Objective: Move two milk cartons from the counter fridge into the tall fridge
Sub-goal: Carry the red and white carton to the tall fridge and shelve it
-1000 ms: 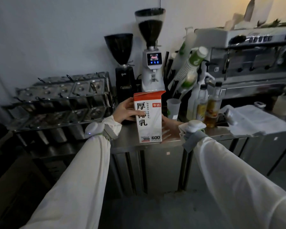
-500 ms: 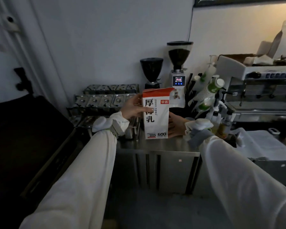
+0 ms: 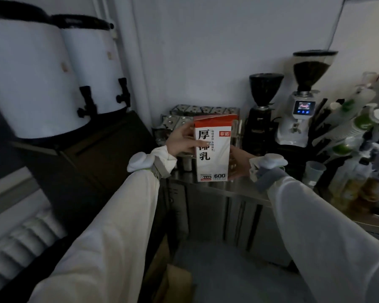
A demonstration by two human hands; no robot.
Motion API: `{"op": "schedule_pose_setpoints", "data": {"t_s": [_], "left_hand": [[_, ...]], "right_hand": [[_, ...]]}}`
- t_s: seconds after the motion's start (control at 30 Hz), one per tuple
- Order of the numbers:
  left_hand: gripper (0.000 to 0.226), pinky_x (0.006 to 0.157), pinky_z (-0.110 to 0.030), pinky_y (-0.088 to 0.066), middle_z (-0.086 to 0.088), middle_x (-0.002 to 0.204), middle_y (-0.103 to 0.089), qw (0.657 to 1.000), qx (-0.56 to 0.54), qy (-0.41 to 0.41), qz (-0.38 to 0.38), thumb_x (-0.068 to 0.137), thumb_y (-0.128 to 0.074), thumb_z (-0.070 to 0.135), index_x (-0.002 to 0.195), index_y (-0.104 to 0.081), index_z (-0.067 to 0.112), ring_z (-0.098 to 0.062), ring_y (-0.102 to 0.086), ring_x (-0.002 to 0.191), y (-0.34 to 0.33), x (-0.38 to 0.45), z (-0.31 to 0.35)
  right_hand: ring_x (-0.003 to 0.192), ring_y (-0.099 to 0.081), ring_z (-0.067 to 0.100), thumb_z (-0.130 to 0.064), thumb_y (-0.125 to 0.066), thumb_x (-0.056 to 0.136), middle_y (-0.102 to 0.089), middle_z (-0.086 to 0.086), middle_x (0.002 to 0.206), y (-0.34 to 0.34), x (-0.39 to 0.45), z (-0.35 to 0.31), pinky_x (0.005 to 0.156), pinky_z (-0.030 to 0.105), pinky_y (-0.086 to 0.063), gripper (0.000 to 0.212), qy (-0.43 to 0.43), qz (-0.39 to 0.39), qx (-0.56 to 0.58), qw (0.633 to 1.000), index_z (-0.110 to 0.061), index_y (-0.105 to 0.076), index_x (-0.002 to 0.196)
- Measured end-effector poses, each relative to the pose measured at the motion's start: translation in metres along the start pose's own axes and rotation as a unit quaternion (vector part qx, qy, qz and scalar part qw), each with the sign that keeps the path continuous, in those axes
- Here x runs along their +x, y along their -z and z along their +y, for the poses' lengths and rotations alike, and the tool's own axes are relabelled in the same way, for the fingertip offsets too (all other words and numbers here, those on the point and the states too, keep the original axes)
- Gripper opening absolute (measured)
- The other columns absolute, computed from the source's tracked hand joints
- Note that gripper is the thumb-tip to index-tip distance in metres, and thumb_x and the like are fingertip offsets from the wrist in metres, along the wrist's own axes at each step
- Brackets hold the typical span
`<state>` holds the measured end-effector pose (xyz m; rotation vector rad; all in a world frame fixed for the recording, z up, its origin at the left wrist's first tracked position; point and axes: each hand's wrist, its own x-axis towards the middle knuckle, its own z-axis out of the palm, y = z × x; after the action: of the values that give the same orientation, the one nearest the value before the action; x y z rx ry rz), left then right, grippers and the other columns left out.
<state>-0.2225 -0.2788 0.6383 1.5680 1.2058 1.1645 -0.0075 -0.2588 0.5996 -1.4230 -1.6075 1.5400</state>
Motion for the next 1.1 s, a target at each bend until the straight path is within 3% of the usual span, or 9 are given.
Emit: {"op": "schedule_pose_setpoints", "data": {"t_s": [0.1, 0.23, 0.37, 0.5, 0.6, 0.67, 0.8, 0.93, 1.1], "left_hand": [[0.077, 0.080, -0.044, -0.063, -0.010, 0.125, -0.070, 0.999, 0.008, 0.005, 0.031, 0.073, -0.086, 0.002, 0.141, -0.054, 0.020, -0.024, -0.071, 0.108, 0.051, -0.025, -0.010], [0.070, 0.082, -0.042, -0.063, -0.008, 0.125, -0.071, 0.997, 0.037, 0.014, 0.067, 0.074, -0.087, 0.007, 0.135, -0.056, 0.019, -0.023, -0.072, 0.108, 0.102, -0.055, -0.013], [0.062, 0.084, -0.048, -0.062, -0.011, 0.122, -0.071, 0.989, 0.061, 0.034, 0.131, 0.073, -0.088, 0.009, 0.127, -0.058, 0.013, -0.025, -0.071, 0.109, 0.162, -0.108, -0.019], [0.061, 0.083, -0.043, -0.063, -0.008, 0.120, -0.072, 0.973, 0.080, 0.052, 0.212, 0.073, -0.088, 0.012, 0.126, -0.058, 0.014, -0.022, -0.071, 0.108, 0.212, -0.183, -0.020], [0.062, 0.082, -0.042, -0.063, -0.010, 0.120, -0.072, 0.958, 0.079, 0.062, 0.268, 0.073, -0.088, 0.011, 0.127, -0.059, 0.014, -0.023, -0.071, 0.110, 0.230, -0.230, -0.022], [0.063, 0.084, -0.044, -0.063, -0.013, 0.121, -0.071, 0.951, 0.071, 0.065, 0.295, 0.072, -0.088, 0.008, 0.128, -0.060, 0.013, -0.024, -0.071, 0.110, 0.235, -0.258, -0.020], [0.062, 0.084, -0.041, -0.063, -0.012, 0.119, -0.073, 0.910, 0.072, 0.104, 0.394, 0.073, -0.088, 0.006, 0.127, -0.060, 0.011, -0.021, -0.071, 0.108, 0.254, -0.353, -0.020], [0.064, 0.075, -0.033, -0.064, -0.011, 0.120, -0.072, 0.877, 0.087, 0.139, 0.453, 0.072, -0.089, 0.009, 0.128, -0.059, 0.015, -0.021, -0.070, 0.107, 0.269, -0.423, -0.022], [0.070, 0.087, -0.046, -0.062, -0.003, 0.114, -0.075, 0.823, 0.098, 0.172, 0.532, 0.063, -0.094, 0.023, 0.125, -0.061, 0.023, -0.022, -0.072, 0.108, 0.300, -0.533, -0.028]], "right_hand": [[0.091, -0.064, 0.021, -0.020, -0.037, 0.104, -0.054, 0.008, 0.130, -0.052, 0.018, -0.017, 0.060, 0.032, -0.059, 0.036, 0.017, -0.045, -0.010, 0.999, -0.014, -0.043, 0.139], [0.090, -0.062, 0.033, -0.054, -0.041, 0.096, -0.058, 0.014, 0.109, -0.105, 0.030, -0.039, 0.080, 0.052, -0.053, 0.050, -0.048, -0.099, 0.075, 0.991, -0.009, -0.059, 0.107], [0.094, -0.062, 0.033, -0.053, -0.044, 0.095, -0.060, 0.017, 0.122, -0.176, 0.040, -0.060, 0.075, 0.049, -0.055, 0.051, -0.030, -0.157, 0.035, 0.987, -0.011, -0.056, 0.120], [0.097, -0.063, 0.037, -0.061, -0.042, 0.091, -0.061, 0.018, 0.118, -0.260, 0.033, -0.081, 0.077, 0.048, -0.056, 0.066, -0.046, -0.210, -0.017, 0.976, -0.006, -0.054, 0.126], [0.094, -0.066, 0.035, -0.055, -0.046, 0.093, -0.058, 0.020, 0.122, -0.301, 0.022, -0.085, 0.071, 0.045, -0.058, 0.053, -0.019, -0.266, -0.033, 0.963, -0.011, -0.054, 0.122], [0.090, -0.066, 0.033, -0.053, -0.047, 0.094, -0.061, 0.019, 0.114, -0.324, 0.015, -0.086, 0.069, 0.044, -0.057, 0.048, -0.015, -0.291, -0.038, 0.956, -0.011, -0.055, 0.116], [0.090, -0.058, 0.034, -0.057, -0.041, 0.094, -0.056, 0.014, 0.100, -0.407, -0.028, -0.090, 0.071, 0.048, -0.051, 0.050, -0.036, -0.373, -0.089, 0.923, -0.013, -0.051, 0.117], [0.096, -0.057, 0.036, -0.055, -0.045, 0.093, -0.054, 0.016, 0.113, -0.476, -0.051, -0.083, 0.066, 0.048, -0.053, 0.053, -0.032, -0.421, -0.096, 0.901, -0.012, -0.051, 0.124], [0.076, -0.058, 0.029, -0.054, -0.047, 0.090, -0.057, 0.011, 0.086, -0.583, -0.099, -0.075, 0.063, 0.039, -0.052, 0.044, -0.028, -0.495, -0.123, 0.860, -0.011, -0.056, 0.092]]}}
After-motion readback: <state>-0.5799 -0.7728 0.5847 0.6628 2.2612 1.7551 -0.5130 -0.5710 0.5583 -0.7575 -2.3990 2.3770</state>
